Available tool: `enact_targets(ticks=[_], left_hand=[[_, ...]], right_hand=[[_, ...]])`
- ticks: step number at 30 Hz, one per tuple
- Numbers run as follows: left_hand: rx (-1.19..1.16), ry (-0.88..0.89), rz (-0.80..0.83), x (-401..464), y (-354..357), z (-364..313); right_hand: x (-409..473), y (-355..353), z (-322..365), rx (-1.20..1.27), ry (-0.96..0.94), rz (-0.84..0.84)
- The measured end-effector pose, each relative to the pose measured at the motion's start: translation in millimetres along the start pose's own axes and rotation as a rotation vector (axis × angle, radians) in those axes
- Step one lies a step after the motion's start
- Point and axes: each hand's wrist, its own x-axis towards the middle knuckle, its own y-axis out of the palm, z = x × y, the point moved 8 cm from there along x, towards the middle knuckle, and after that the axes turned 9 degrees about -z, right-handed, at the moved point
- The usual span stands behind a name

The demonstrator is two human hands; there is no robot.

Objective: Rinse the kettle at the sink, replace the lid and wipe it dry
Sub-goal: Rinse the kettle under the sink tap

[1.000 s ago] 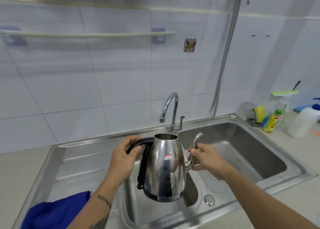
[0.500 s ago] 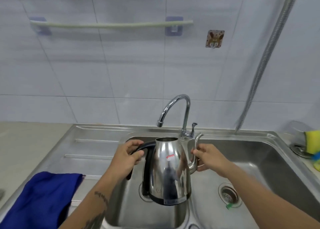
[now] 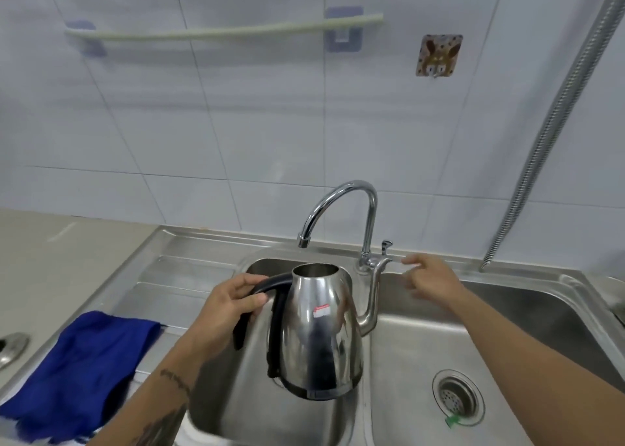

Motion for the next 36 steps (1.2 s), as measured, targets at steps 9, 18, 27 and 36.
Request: enact_targets(ticks=[9,18,27,36], left_hand=[[-0.003,-0.064,0.03,28,-19,14],[0.065,-0.089,0.041,58,-29,26],[-0.016,-0.113,0.011,77,-33,41],[-0.06,-0.115,0.002,81,-44,40]], right_hand=[[30,33,54,-0.422,-0.264,0.055],[16,52,34,-0.394,-0.277,-0.114],[-41,51,42,-0.228,-0.246,-0.312],[-42,120,32,0.147,0.123,0.092]])
